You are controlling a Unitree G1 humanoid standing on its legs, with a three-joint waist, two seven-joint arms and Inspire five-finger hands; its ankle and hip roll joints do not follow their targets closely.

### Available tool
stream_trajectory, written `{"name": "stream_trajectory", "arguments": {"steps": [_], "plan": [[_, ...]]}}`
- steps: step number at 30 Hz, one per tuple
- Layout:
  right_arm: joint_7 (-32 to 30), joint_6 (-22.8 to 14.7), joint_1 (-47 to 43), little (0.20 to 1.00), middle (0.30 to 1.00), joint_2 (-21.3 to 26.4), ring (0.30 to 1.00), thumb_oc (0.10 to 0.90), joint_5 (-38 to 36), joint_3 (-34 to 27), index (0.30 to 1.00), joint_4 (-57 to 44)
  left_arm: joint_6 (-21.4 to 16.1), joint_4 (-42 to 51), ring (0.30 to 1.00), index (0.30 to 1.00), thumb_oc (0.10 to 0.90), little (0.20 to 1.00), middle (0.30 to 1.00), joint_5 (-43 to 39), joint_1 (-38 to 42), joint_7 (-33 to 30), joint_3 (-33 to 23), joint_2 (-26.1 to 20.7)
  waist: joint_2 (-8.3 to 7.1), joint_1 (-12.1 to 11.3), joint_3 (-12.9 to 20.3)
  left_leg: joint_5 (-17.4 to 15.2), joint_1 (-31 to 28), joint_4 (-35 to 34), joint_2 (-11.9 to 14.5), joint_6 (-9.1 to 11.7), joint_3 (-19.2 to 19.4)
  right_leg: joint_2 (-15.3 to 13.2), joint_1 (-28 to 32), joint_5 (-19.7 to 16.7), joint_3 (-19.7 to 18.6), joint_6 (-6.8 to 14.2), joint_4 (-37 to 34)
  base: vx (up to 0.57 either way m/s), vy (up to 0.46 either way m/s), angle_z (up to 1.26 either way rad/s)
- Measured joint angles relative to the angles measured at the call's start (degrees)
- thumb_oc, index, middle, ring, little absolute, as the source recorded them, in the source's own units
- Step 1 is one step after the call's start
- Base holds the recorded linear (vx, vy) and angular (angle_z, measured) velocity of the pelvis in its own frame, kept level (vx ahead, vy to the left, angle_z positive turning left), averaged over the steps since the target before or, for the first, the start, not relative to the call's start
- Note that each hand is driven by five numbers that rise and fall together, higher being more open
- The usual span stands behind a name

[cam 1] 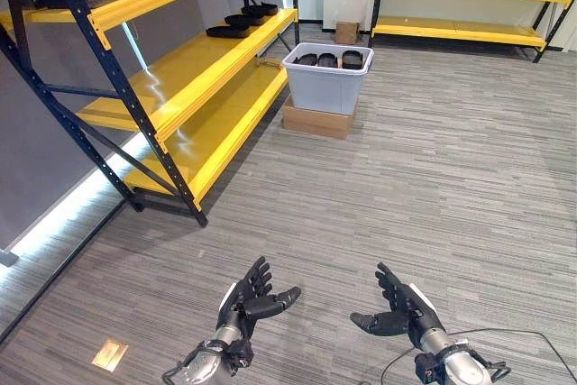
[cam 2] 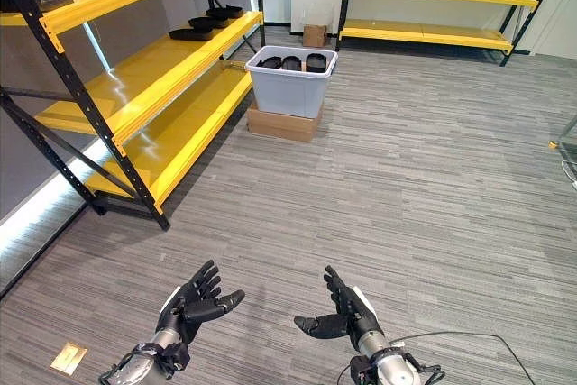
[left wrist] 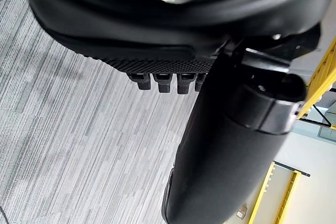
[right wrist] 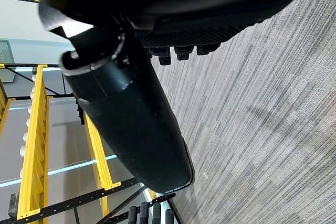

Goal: Move parts from the plastic box to the shelf.

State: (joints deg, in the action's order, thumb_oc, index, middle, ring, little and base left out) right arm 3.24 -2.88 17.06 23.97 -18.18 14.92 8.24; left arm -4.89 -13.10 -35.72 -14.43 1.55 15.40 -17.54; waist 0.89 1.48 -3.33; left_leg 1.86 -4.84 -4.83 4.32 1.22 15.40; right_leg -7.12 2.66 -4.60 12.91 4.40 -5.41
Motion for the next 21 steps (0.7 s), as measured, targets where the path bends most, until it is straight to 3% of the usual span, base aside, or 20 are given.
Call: {"name": "stream_trajectory", "arguments": {"steps": [21], "plan": [[0.0, 0.0, 0.0, 1.000, 1.000, 0.0, 1.000, 0.900, 0.0, 0.0, 1.000, 0.0, 0.0, 0.0, 1.000, 1.000, 0.900, 1.000, 1.000, 0.1, 0.0, -0.1, 0.0, 0.6, 0.26, 0.0, -0.6, 0.1, -0.4, 0.2, 0.0, 0.1, 0.0, 0.0, 0.5, 0.2, 0.2, 0.5, 0.0, 0.00, 0.000, 0.00]]}}
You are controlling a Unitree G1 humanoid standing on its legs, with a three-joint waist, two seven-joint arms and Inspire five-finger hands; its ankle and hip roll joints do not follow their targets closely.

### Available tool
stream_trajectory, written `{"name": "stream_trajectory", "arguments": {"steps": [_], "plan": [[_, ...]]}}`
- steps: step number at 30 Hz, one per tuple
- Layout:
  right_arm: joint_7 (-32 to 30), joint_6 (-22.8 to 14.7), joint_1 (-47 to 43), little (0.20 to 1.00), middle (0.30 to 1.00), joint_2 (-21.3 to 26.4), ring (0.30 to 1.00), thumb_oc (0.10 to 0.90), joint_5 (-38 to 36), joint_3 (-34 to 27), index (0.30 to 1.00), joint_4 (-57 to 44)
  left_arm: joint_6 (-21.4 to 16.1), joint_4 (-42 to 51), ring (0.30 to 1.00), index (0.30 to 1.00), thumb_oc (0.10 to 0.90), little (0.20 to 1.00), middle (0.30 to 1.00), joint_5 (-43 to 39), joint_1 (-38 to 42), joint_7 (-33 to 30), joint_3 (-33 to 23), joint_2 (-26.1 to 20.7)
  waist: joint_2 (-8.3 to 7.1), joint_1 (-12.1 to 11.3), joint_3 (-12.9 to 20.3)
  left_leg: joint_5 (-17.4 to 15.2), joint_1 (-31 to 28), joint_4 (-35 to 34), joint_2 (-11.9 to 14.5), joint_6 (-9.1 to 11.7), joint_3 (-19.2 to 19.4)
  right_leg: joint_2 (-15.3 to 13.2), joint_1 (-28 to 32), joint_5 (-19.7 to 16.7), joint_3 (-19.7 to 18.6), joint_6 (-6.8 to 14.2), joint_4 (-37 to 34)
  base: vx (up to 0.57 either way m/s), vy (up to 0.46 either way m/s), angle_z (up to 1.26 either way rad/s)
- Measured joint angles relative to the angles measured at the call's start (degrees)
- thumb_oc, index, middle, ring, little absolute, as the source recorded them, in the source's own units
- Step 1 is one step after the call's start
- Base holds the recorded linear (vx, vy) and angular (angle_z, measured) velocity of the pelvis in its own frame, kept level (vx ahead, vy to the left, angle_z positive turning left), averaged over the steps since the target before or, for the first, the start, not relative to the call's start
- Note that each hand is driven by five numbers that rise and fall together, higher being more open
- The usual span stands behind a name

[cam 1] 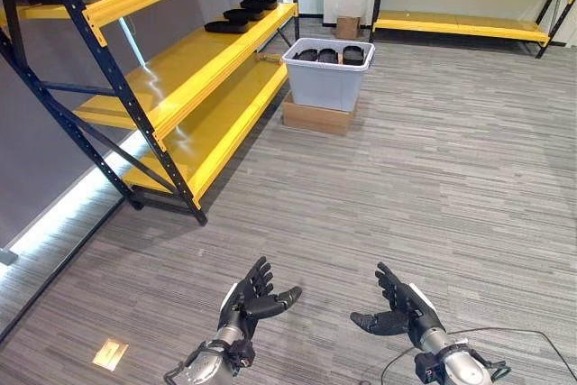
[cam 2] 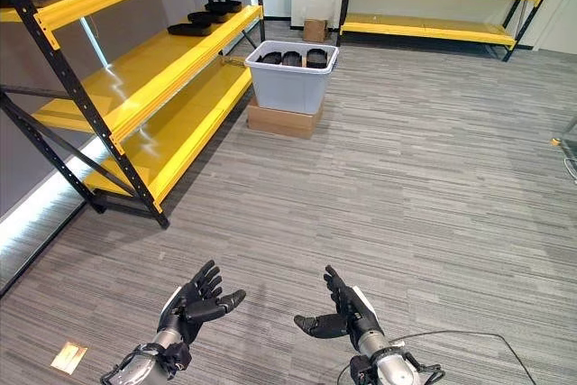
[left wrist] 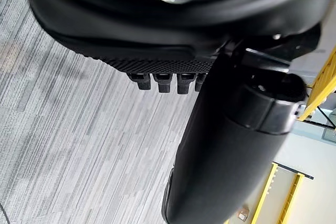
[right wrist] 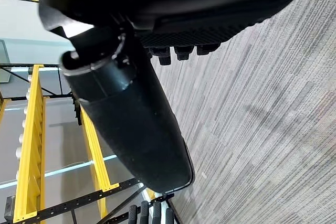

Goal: Move parts from the plastic box to the shelf.

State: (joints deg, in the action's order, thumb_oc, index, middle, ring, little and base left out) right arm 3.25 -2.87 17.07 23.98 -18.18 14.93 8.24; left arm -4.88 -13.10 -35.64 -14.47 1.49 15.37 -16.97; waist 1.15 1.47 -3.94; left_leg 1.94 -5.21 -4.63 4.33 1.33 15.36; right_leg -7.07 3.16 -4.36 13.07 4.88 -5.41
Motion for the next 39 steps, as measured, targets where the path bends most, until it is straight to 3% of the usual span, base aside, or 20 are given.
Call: {"name": "stream_trajectory", "arguments": {"steps": [15, 24, 31, 34, 35, 38, 39], "plan": [[0.1, 0.0, 0.0, 1.000, 1.000, 0.0, 1.000, 0.900, 0.0, 0.0, 1.000, 0.0, 0.0, 0.0, 1.000, 1.000, 0.900, 1.000, 1.000, 0.0, 0.0, 0.0, 0.0, 0.0, -0.07, 0.0, -0.1, 0.0, 0.0, 0.0, 0.0, 0.0, 0.0, 0.0, 0.0, -0.3, 0.0, -0.4, 0.0, 0.00, 0.000, 0.00], [0.2, 0.0, -0.3, 1.000, 1.000, 0.0, 1.000, 0.900, 0.0, 0.0, 1.000, 0.0, 0.0, 0.0, 1.000, 1.000, 0.900, 1.000, 1.000, 0.0, 0.0, 0.0, 0.0, -0.1, -1.00, -0.1, -0.6, 0.0, 0.7, 0.0, -0.1, 0.0, 0.0, -0.1, -0.7, -0.3, -0.1, -0.4, 0.0, 0.01, 0.037, 0.00], [0.4, 0.0, -0.4, 1.000, 1.000, -0.2, 1.000, 0.900, 0.0, 0.0, 1.000, 0.2, 0.0, 0.0, 1.000, 1.000, 0.900, 1.000, 1.000, 0.1, 0.5, -0.6, -0.3, -0.3, -1.03, -0.1, -0.6, -0.5, 2.2, 0.0, -1.5, -0.7, -1.1, -1.4, -1.8, -0.2, 0.3, 0.2, 1.2, 0.03, 0.158, 0.06], [0.4, 0.0, -0.7, 1.000, 1.000, -0.4, 1.000, 0.900, 0.0, -0.1, 1.000, 1.2, 0.0, -0.1, 1.000, 1.000, 0.900, 1.000, 1.000, 0.4, 2.0, -1.1, -0.2, -0.3, -0.77, 0.4, -0.9, -0.5, 3.1, 0.1, -2.2, -1.7, -2.4, -2.9, -5.6, 2.8, 1.0, 1.0, 8.5, 0.03, 0.219, 0.27], [0.5, 0.1, -1.0, 1.000, 1.000, -0.4, 1.000, 0.900, 0.0, -0.1, 1.000, 1.3, 0.0, -0.5, 1.000, 1.000, 0.900, 1.000, 1.000, 0.5, 3.2, -1.1, -0.2, -0.3, -0.61, 0.7, -1.6, -0.7, 3.1, 0.1, -3.1, -2.3, -3.2, -3.8, -7.8, 3.9, 0.7, 1.4, 13.8, 0.03, 0.198, 0.22], [0.9, 0.1, -3.1, 1.000, 1.000, -1.0, 1.000, 0.900, -0.1, 0.1, 1.000, 1.4, 0.0, -0.7, 1.000, 1.000, 0.900, 1.000, 1.000, 0.5, 4.9, -1.1, 0.0, -1.7, -0.22, 1.5, -5.4, -1.6, 1.9, 1.5, -3.4, -3.9, -3.0, -6.5, -14.5, 3.5, -2.0, 2.0, 30.1, 0.10, 0.186, 0.06], [1.1, 0.1, -3.1, 1.000, 1.000, -1.2, 1.000, 0.900, -0.1, 0.1, 1.000, 1.5, 0.0, -0.7, 1.000, 1.000, 0.900, 1.000, 1.000, 0.5, 4.9, -1.1, 0.1, -2.4, -0.47, 1.5, -5.7, -2.0, 1.2, 1.4, -3.9, -4.1, -2.9, -6.8, -15.1, 2.7, -2.2, 2.4, 31.7, 0.21, 0.111, -0.10]]}}
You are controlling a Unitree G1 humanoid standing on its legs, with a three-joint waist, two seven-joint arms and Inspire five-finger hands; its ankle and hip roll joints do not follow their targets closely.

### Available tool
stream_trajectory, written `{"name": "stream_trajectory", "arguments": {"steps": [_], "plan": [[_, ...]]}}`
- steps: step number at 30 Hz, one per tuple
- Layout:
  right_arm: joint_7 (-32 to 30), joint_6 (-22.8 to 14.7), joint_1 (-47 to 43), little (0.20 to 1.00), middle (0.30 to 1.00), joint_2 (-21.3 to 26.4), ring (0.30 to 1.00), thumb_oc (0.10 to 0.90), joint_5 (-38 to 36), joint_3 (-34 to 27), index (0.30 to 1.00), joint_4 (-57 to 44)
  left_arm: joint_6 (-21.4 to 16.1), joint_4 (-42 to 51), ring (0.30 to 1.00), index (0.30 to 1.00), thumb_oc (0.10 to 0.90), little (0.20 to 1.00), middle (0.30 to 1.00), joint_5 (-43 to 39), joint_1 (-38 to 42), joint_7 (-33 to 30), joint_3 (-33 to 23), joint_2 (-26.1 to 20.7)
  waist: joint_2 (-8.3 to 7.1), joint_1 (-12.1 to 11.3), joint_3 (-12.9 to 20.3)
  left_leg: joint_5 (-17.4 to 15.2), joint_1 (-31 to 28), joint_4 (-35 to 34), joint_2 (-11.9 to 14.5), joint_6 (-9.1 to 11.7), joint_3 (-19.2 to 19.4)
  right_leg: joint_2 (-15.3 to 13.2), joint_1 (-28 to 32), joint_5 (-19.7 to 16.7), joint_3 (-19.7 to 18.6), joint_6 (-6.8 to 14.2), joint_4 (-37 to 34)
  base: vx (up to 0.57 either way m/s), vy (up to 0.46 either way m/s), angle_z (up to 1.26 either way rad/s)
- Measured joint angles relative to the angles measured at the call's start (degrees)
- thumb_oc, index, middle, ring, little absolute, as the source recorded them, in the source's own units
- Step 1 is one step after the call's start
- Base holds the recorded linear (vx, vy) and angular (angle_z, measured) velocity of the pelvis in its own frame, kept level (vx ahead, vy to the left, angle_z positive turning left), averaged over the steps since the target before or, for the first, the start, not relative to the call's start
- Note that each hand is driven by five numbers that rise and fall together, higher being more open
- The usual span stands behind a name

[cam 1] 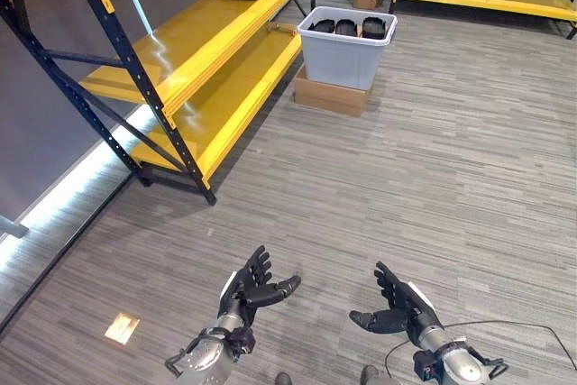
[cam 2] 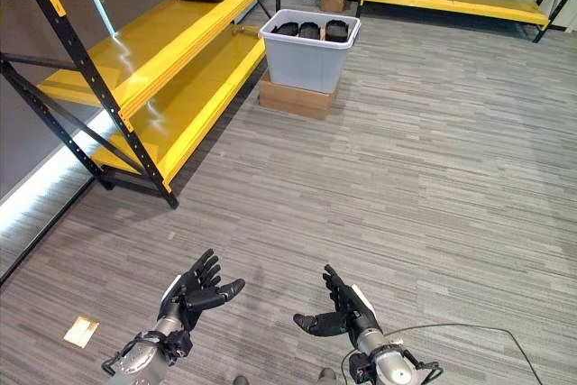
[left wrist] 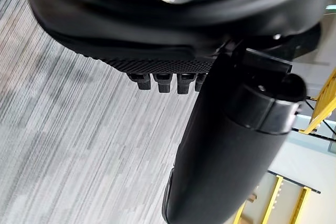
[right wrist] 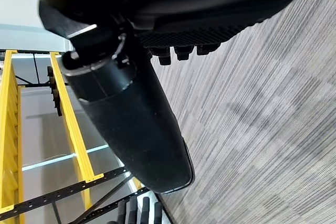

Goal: Move parts from the plastic box to the shelf.

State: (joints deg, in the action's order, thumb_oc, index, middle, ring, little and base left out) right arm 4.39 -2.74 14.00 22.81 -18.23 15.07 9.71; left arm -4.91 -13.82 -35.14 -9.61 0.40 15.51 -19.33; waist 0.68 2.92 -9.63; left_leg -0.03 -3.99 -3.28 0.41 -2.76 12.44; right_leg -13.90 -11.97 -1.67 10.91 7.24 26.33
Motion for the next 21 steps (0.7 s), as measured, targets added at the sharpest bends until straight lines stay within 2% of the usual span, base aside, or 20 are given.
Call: {"name": "stream_trajectory", "arguments": {"steps": [1, 2, 4, 6, 7, 8, 9, 11, 12, 14, 15, 16, 17, 18, 19, 21], "plan": [[0.3, 0.0, 0.0, 1.000, 1.000, -0.1, 1.000, 0.900, 0.0, 0.1, 1.000, 0.0, 0.0, -0.3, 1.000, 1.000, 0.900, 1.000, 1.000, 0.0, -0.1, 0.0, -0.1, -0.8, -0.04, -0.1, -0.5, -0.5, -0.7, 0.0, -0.4, -0.6, 0.2, -1.0, -1.8, -0.4, -0.2, 0.4, 3.2, 0.32, 0.040, -0.21], [0.4, 0.0, -0.1, 1.000, 1.000, -0.1, 1.000, 0.900, 0.0, 0.1, 1.000, 0.0, 0.0, -0.5, 1.000, 1.000, 0.900, 1.000, 1.000, 0.0, -0.1, -0.1, -0.1, -1.3, -0.17, 0.0, -1.0, -1.0, -1.1, -0.3, -0.7, -1.0, 0.2, -1.8, -2.9, 2.0, 0.5, 1.0, 4.5, 0.34, -0.045, -0.15], [0.6, 0.0, -0.1, 1.000, 1.000, -0.2, 1.000, 0.900, 0.0, 0.1, 1.000, -0.1, 0.0, -0.6, 1.000, 1.000, 0.900, 1.000, 1.000, 0.0, 0.0, 0.0, -0.1, -2.3, -0.10, 0.2, -1.6, -1.3, -1.1, -0.3, -0.7, -1.0, 0.0, -0.8, -3.9, 3.1, 0.7, 1.3, -0.7, 0.23, -0.072, 0.01], [0.6, 0.0, 0.2, 1.000, 1.000, -0.2, 1.000, 0.900, -0.1, 0.1, 1.000, -0.1, 0.0, -0.8, 1.000, 1.000, 0.900, 1.000, 1.000, 0.1, 0.1, 0.0, -0.2, -2.5, -0.09, 0.3, -1.9, -1.3, -1.2, -0.6, -0.9, -1.0, -0.2, -0.5, -4.2, 2.6, 1.4, 1.2, -9.5, 0.21, -0.087, 0.08], [0.6, 0.0, 0.3, 1.000, 1.000, -0.1, 1.000, 0.900, -0.1, 0.0, 1.000, -0.1, 0.0, -0.8, 1.000, 1.000, 0.900, 1.000, 1.000, 0.1, 0.0, 0.0, -0.2, -2.4, -0.11, 0.2, -1.9, -1.4, -1.3, -0.7, -1.1, -0.9, -0.1, -0.5, -4.2, 2.1, 1.6, 1.4, -11.6, 0.19, -0.094, 0.11], [0.6, 0.0, 0.5, 1.000, 1.000, -0.2, 1.000, 0.900, -0.1, 0.0, 1.000, 0.0, 0.0, -1.0, 1.000, 1.000, 0.900, 1.000, 1.000, 0.2, 0.0, 0.0, -0.2, -2.4, -0.25, 0.1, -1.8, -1.2, -1.9, -1.2, -1.3, -1.0, -0.1, -1.0, -3.8, 0.3, 2.9, 1.9, -18.5, 0.31, -0.171, 0.15], [0.7, 0.0, 0.7, 1.000, 1.000, -0.2, 1.000, 0.900, -0.1, 0.1, 1.000, 0.0, 0.0, -1.6, 1.000, 1.000, 0.900, 1.000, 1.000, 1.2, -0.1, 0.0, -0.2, -2.3, -0.54, 0.1, -1.8, -2.3, -2.9, -1.3, -1.2, 0.1, -0.4, -1.9, -3.3, -2.9, 4.2, 1.6, -25.5, 0.47, -0.207, 0.14], [0.6, 0.0, 0.5, 1.000, 1.000, -0.3, 1.000, 0.900, 0.0, 0.1, 1.000, 0.0, 0.0, -3.0, 1.000, 1.000, 0.900, 1.000, 1.000, 1.8, 0.0, -0.1, -0.6, -1.6, -0.87, 0.0, -1.8, -3.7, -4.3, -1.3, -1.2, 1.2, -0.6, -2.7, -2.6, -6.0, 4.9, 2.6, -31.0, 0.53, -0.249, 0.05], [0.6, 0.0, 0.7, 1.000, 1.000, -0.4, 1.000, 0.900, 0.0, 0.1, 1.000, -0.1, 0.0, -3.6, 1.000, 1.000, 0.900, 1.000, 1.000, 1.8, -0.1, 0.0, -0.5, -1.7, -1.23, 0.3, -1.7, -4.6, -5.7, -1.3, -1.0, 2.1, -1.0, -3.1, -2.1, -7.1, 5.5, 2.7, -31.6, 0.44, -0.232, 0.25], [0.7, 0.3, 1.9, 1.000, 1.000, -0.6, 1.000, 0.900, 0.0, 0.1, 1.000, 0.1, 0.0, -4.1, 1.000, 1.000, 0.900, 1.000, 1.000, 1.8, -0.6, 0.0, -0.4, -1.6, -2.27, 1.9, -1.1, -6.6, -8.9, -1.3, 0.5, 4.8, -3.6, -2.1, 2.6, -7.5, 2.6, 2.2, -31.2, 0.28, -0.162, 0.61], [0.6, 0.3, 2.4, 1.000, 1.000, -0.2, 1.000, 0.900, 0.0, -0.1, 1.000, 0.1, 0.1, -4.0, 1.000, 1.000, 0.900, 1.000, 1.000, 1.8, -0.6, 0.1, -0.2, -1.2, -1.75, 2.4, -0.5, -6.8, -9.9, -1.3, 2.4, 5.7, -4.8, -0.7, 3.3, -11.8, 2.0, 1.5, -30.6, 0.40, -0.277, 0.65], [0.3, 0.3, 2.3, 1.000, 1.000, 1.0, 1.000, 0.900, -0.1, -0.5, 1.000, 0.1, 0.0, -3.7, 1.000, 1.000, 0.900, 1.000, 1.000, 1.8, -0.6, 0.1, -0.2, 0.4, 0.54, 2.8, 0.4, -7.2, -10.2, -1.2, 5.6, 7.0, -5.2, 2.4, 3.0, -11.0, 2.6, -0.5, -28.0, 0.52, -0.420, 0.34], [0.3, 0.4, 0.8, 1.000, 1.000, 1.9, 1.000, 0.900, -0.3, -0.5, 1.000, 0.2, 0.0, -3.0, 1.000, 1.000, 0.900, 1.000, 1.000, 1.7, -0.7, 0.2, -0.3, 1.4, 2.09, 2.7, 0.8, -6.7, -9.9, 0.2, 9.2, 7.5, -5.4, 5.6, 2.5, -8.7, 3.4, -2.4, -25.4, 0.51, -0.420, 0.08], [0.3, 0.4, 0.0, 1.000, 1.000, 1.9, 1.000, 0.900, -1.0, -0.4, 1.000, 0.2, 0.0, -3.1, 1.000, 1.000, 0.900, 1.000, 1.000, 1.6, -0.1, 0.2, -0.2, 1.5, 1.86, 2.9, 0.9, -6.3, -8.9, 3.1, 10.6, 8.2, -5.8, 6.6, 2.7, -7.5, 4.1, -3.4, -24.2, 0.36, -0.366, -0.06], [0.3, 0.3, -0.8, 1.000, 1.000, 1.9, 1.000, 0.900, -1.9, -0.4, 1.000, 0.2, 0.0, -3.1, 1.000, 1.000, 0.900, 1.000, 1.000, 1.6, 0.4, 0.2, -0.2, 1.5, 0.89, 3.0, 1.2, -5.7, -7.5, 7.4, 11.9, 9.2, -6.7, 7.3, 2.9, -5.7, 4.5, -4.4, -22.6, 0.20, -0.248, -0.06], [0.3, -0.5, -1.8, 1.000, 1.000, 2.3, 1.000, 0.900, -2.8, -0.8, 1.000, -0.2, 0.0, -3.2, 1.000, 1.000, 0.900, 1.000, 1.000, 1.4, 1.2, 0.2, -0.3, 2.1, 0.63, 3.1, 1.8, -4.5, -5.7, 13.4, 14.4, 10.6, -7.0, 9.4, 3.5, -2.8, 5.1, -6.0, -20.6, 0.32, -0.368, -0.12]]}}
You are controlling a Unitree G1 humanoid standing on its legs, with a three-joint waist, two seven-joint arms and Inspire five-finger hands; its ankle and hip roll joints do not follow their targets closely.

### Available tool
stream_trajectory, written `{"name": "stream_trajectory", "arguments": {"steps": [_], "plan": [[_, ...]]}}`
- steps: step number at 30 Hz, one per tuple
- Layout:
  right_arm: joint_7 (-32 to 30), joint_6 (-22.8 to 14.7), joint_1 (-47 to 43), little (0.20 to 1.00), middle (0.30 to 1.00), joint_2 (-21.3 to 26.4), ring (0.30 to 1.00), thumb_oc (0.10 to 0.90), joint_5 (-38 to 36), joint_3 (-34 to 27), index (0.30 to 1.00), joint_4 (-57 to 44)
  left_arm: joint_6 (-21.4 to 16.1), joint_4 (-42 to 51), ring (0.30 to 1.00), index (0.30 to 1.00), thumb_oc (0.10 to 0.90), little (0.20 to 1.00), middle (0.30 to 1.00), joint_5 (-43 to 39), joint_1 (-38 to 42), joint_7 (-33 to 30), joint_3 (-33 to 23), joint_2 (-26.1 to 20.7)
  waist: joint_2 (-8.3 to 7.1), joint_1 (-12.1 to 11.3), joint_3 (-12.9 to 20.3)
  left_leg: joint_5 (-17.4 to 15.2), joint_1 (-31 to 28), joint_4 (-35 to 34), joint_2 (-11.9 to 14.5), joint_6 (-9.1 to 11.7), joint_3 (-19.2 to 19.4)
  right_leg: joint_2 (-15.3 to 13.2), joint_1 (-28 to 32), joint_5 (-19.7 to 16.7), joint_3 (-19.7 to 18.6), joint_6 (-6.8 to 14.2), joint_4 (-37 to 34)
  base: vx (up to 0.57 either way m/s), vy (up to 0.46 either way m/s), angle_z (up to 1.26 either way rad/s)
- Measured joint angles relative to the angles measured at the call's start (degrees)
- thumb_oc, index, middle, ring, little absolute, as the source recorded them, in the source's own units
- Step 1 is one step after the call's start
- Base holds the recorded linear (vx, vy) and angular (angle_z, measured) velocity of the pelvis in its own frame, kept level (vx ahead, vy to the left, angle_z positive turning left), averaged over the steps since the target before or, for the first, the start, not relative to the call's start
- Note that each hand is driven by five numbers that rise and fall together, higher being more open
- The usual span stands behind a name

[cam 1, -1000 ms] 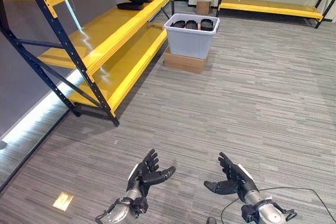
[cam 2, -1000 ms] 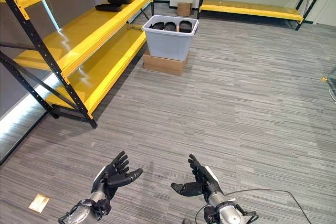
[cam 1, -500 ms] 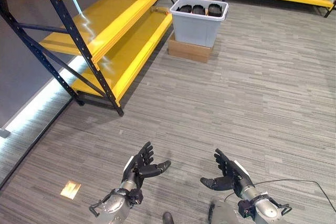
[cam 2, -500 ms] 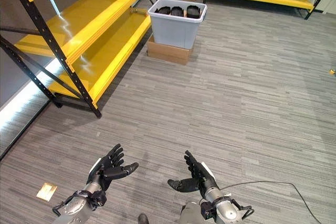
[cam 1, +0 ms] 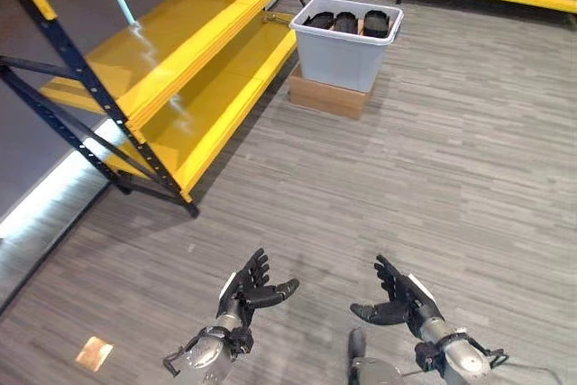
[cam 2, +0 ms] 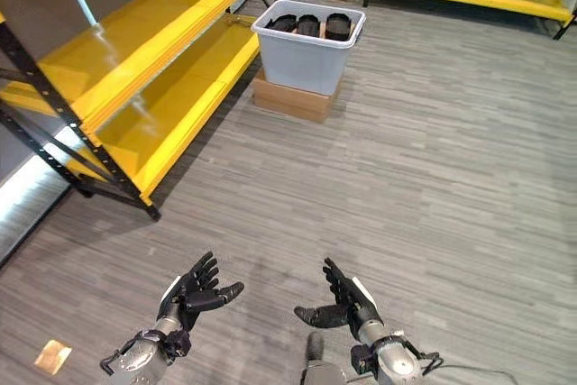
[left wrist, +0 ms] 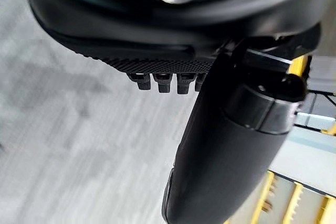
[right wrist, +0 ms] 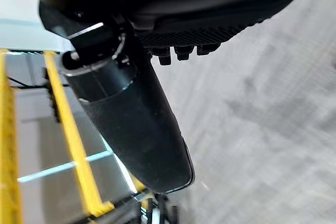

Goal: Move parts from the plastic box to the shelf.

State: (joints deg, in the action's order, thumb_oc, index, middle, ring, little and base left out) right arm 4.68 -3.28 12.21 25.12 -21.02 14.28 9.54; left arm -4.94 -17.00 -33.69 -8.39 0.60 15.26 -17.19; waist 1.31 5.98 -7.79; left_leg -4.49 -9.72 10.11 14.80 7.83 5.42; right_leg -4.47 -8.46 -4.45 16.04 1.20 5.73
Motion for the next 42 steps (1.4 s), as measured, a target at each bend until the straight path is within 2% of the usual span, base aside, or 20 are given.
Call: {"name": "stream_trajectory", "arguments": {"steps": [1, 3, 5, 7, 8, 10, 13, 15, 16, 18, 22, 24, 27, 29, 31, 33, 35, 39, 40, 42], "plan": [[0.0, -0.2, -0.3, 1.000, 1.000, 0.0, 1.000, 0.900, 0.0, -0.3, 1.000, -0.2, 0.0, 0.0, 1.000, 1.000, 0.900, 1.000, 1.000, -0.2, 0.4, 0.0, 0.0, 0.1, 0.02, -0.1, 0.0, 0.2, 0.6, 1.6, 0.6, 0.0, 0.0, 0.6, 0.2, 0.5, 0.0, -0.7, 0.2, 0.24, -0.265, -0.07], [-0.1, -0.6, -1.0, 1.000, 1.000, -0.3, 1.000, 0.900, -0.7, -0.4, 1.000, -0.1, -0.1, 0.2, 1.000, 1.000, 0.900, 1.000, 1.000, -2.1, 2.3, -0.2, -0.2, 0.0, -1.54, -1.7, 0.1, 2.8, 7.9, 18.7, 3.0, -0.4, -4.3, 3.3, 1.6, 3.9, -0.4, -3.3, 1.0, 0.26, -0.332, -0.36], [-0.1, -1.3, -0.7, 1.000, 1.000, 0.0, 1.000, 0.900, -1.3, -0.1, 1.000, -0.2, 0.0, 0.2, 1.000, 1.000, 0.900, 1.000, 1.000, -2.1, 3.0, -0.1, 0.2, -0.1, -3.01, -1.8, 0.0, 11.8, 13.4, 27.9, 2.5, -0.8, -7.2, 4.1, 3.7, 6.1, -0.2, -6.4, 1.2, 0.30, -0.275, -0.26], [-0.6, -1.1, -0.2, 1.000, 1.000, -0.1, 1.000, 0.900, -1.6, 0.2, 1.000, -0.3, 0.0, 1.0, 1.000, 1.000, 0.900, 1.000, 1.000, -2.1, 3.3, 0.2, 0.4, -0.7, -5.55, -2.4, -0.7, 6.1, 18.1, 33.3, 1.0, -1.5, -5.3, 3.5, 6.6, 7.4, -2.1, -7.5, -1.2, 0.22, -0.038, -0.06], [-0.9, -1.2, 0.2, 1.000, 1.000, -0.1, 1.000, 0.900, -1.7, 0.2, 1.000, -0.4, -0.1, 1.6, 1.000, 1.000, 0.900, 1.000, 1.000, -2.1, 3.9, 0.5, 0.5, -0.9, -7.48, -3.3, -1.7, 1.7, 21.4, 31.6, -0.4, -2.4, -1.8, 2.9, 8.5, 6.3, -2.4, -6.6, -3.4, 0.24, 0.052, 0.00], [-1.0, -1.2, 0.9, 1.000, 1.000, -0.2, 1.000, 0.900, -1.7, 0.1, 1.000, -0.2, -0.2, 1.9, 1.000, 1.000, 0.900, 1.000, 1.000, -2.1, 3.3, 1.0, 0.5, -1.3, -8.31, -4.7, -2.1, 0.2, 24.4, 21.4, -2.8, -3.1, 1.3, 2.7, 10.8, 5.7, -3.3, -6.0, -5.9, 0.29, 0.120, -0.27], [-1.2, -2.0, 1.2, 1.000, 1.000, -0.6, 1.000, 0.900, -1.6, 0.2, 1.000, -0.2, -0.1, 1.1, 1.000, 1.000, 0.900, 1.000, 1.000, -1.9, 2.1, 0.9, 0.4, -2.1, -6.35, -4.8, -2.8, 5.0, 26.4, -1.5, -5.1, -2.4, 2.2, 4.2, 15.3, 6.0, -4.0, -3.9, -10.0, 0.40, 0.159, -0.20], [-1.1, -1.6, 1.3, 1.000, 1.000, -0.6, 1.000, 0.900, -1.6, 0.6, 1.000, 0.1, -0.1, 0.7, 1.000, 1.000, 0.900, 1.000, 1.000, -1.9, 1.7, 0.9, 0.3, -2.2, -4.51, -5.2, -2.7, 8.8, 26.5, -9.3, -5.7, -2.8, 0.1, 4.9, 16.8, 6.6, -5.1, -2.8, -10.6, 0.39, 0.155, -0.45], [-0.9, -1.6, 1.5, 1.000, 1.000, -0.5, 1.000, 0.900, -1.5, 0.8, 1.000, 0.3, -0.1, 0.5, 1.000, 1.000, 0.900, 1.000, 1.000, -1.9, 1.2, 0.9, 0.3, -2.1, -4.06, -5.1, -2.5, 9.4, 25.9, -12.2, -6.7, -2.8, -3.0, 4.6, 17.8, 7.4, -6.4, -2.1, -10.6, 0.40, 0.172, -0.68], [-0.5, -1.5, 2.2, 1.000, 1.000, -0.1, 1.000, 0.900, -1.5, 0.6, 1.000, 0.3, -0.1, 0.4, 1.000, 1.000, 0.900, 1.000, 1.000, -1.9, 0.1, 1.0, 0.3, -1.8, -2.53, -4.9, -2.1, 11.3, 23.5, -12.6, -6.7, -4.3, -2.6, 4.7, 20.3, 9.2, -9.1, 0.4, -10.6, 0.41, 0.214, -0.55], [0.0, -1.4, 3.6, 1.000, 1.000, -2.0, 1.000, 0.900, -1.5, 0.7, 1.000, 0.2, -0.1, 1.2, 1.000, 1.000, 0.900, 1.000, 1.000, -1.9, 0.9, 0.9, 0.1, -3.1, -6.51, -5.0, -0.6, 15.6, 22.5, -11.9, -11.8, -5.9, 0.6, -1.6, 21.3, 11.8, -10.0, 3.6, -10.1, 0.37, 0.235, -0.19], [0.0, -1.3, 2.9, 1.000, 1.000, -3.0, 1.000, 0.900, -1.5, 1.0, 1.000, 0.0, -0.1, 1.6, 1.000, 1.000, 0.900, 1.000, 1.000, -2.0, 1.9, 0.7, 0.0, -4.1, -6.92, -5.2, -0.5, 14.8, 22.7, -10.5, -13.8, -7.6, 1.5, -4.1, 19.9, 12.9, -10.1, 4.8, -6.4, 0.28, 0.220, -0.12], [0.6, -1.2, 2.4, 1.000, 1.000, -3.5, 1.000, 0.900, -1.5, 1.5, 1.000, -0.5, -0.3, 1.9, 1.000, 1.000, 0.900, 1.000, 1.000, -2.0, 2.9, -0.2, -0.4, -4.3, -5.75, -6.1, -0.6, 12.3, 20.6, -10.1, -15.1, -10.3, 2.6, -5.5, 14.5, 13.6, -10.6, 5.7, 8.4, 0.24, 0.246, -0.04], [0.9, -1.1, 1.8, 1.000, 1.000, -4.0, 1.000, 0.900, -1.5, 1.9, 1.000, -0.6, -0.4, 2.0, 1.000, 1.000, 0.900, 1.000, 1.000, -2.0, 2.9, -0.3, -0.3, -4.9, -5.42, -6.1, -0.9, 11.1, 18.6, -10.4, -15.6, -11.8, 2.2, -7.4, 5.2, 12.1, -11.5, 8.4, 28.0, 0.23, 0.243, 0.17], [1.2, -1.0, 1.0, 1.000, 1.000, -4.4, 1.000, 0.900, -1.3, 2.0, 1.000, -0.6, -0.3, 1.9, 1.000, 1.000, 0.900, 1.000, 1.000, -1.9, 2.6, -0.5, -0.3, -5.3, -5.21, -6.2, -1.7, 10.4, 16.3, -10.6, -16.7, -14.1, 2.3, -9.4, 0.9, 9.9, -11.5, 9.5, 37.9, 0.31, 0.210, 0.08], [1.3, -1.0, 0.8, 1.000, 1.000, -4.4, 1.000, 0.900, -0.9, 1.9, 1.000, -0.7, -0.4, 2.0, 1.000, 1.000, 0.900, 1.000, 1.000, -1.9, 2.3, -0.6, 0.0, -5.9, -4.23, -6.3, -2.9, 9.2, 13.9, -11.0, -16.8, -15.4, 1.9, -8.2, -2.3, 12.8, -10.7, 9.3, 40.1, 0.34, 0.126, 0.02], [1.3, -1.0, 0.3, 1.000, 1.000, -4.4, 1.000, 0.900, -1.0, 1.8, 1.000, -1.0, -0.3, 2.0, 1.000, 1.000, 0.900, 1.000, 1.000, -1.9, 2.2, -0.7, -0.1, -6.4, -2.66, -5.5, -4.1, 8.7, 12.4, -11.4, -16.5, -15.5, 1.5, -5.0, -5.2, 15.2, -9.9, 8.2, 35.2, 0.34, 0.036, 0.12], [1.3, -0.6, 1.7, 1.000, 1.000, -4.4, 1.000, 0.900, -1.0, 1.8, 1.000, -1.0, -0.4, 2.1, 1.000, 1.000, 0.900, 1.000, 1.000, -1.9, 0.0, -0.6, -0.4, -6.2, -2.45, -4.6, -4.3, 7.0, 10.5, -12.0, -17.1, -14.6, 1.6, -5.3, -5.0, 12.8, -2.0, 4.9, 13.8, 0.31, -0.071, 0.06], [1.2, -0.5, 1.8, 1.000, 1.000, -4.4, 1.000, 0.900, -1.0, 1.7, 1.000, -0.9, -0.3, 1.9, 1.000, 1.000, 0.900, 1.000, 1.000, -1.9, -0.3, -0.2, -0.2, -6.2, -2.60, -4.5, -4.4, 6.7, 10.4, -12.0, -17.3, -14.5, 1.4, -5.3, -5.0, 8.7, -1.3, 5.0, 4.6, 0.40, -0.140, 0.05], [1.2, -0.4, 2.3, 1.000, 1.000, -4.2, 1.000, 0.900, -1.0, 1.7, 1.000, -1.0, -0.1, 1.3, 1.000, 1.000, 0.900, 1.000, 1.000, -1.8, -0.1, -0.1, -0.2, -5.7, -2.36, -4.2, -4.6, 5.5, 9.8, -12.1, -17.0, -13.1, 0.1, -5.6, -5.0, 3.6, -3.5, 5.9, -2.1, 0.38, -0.138, 0.14]]}}
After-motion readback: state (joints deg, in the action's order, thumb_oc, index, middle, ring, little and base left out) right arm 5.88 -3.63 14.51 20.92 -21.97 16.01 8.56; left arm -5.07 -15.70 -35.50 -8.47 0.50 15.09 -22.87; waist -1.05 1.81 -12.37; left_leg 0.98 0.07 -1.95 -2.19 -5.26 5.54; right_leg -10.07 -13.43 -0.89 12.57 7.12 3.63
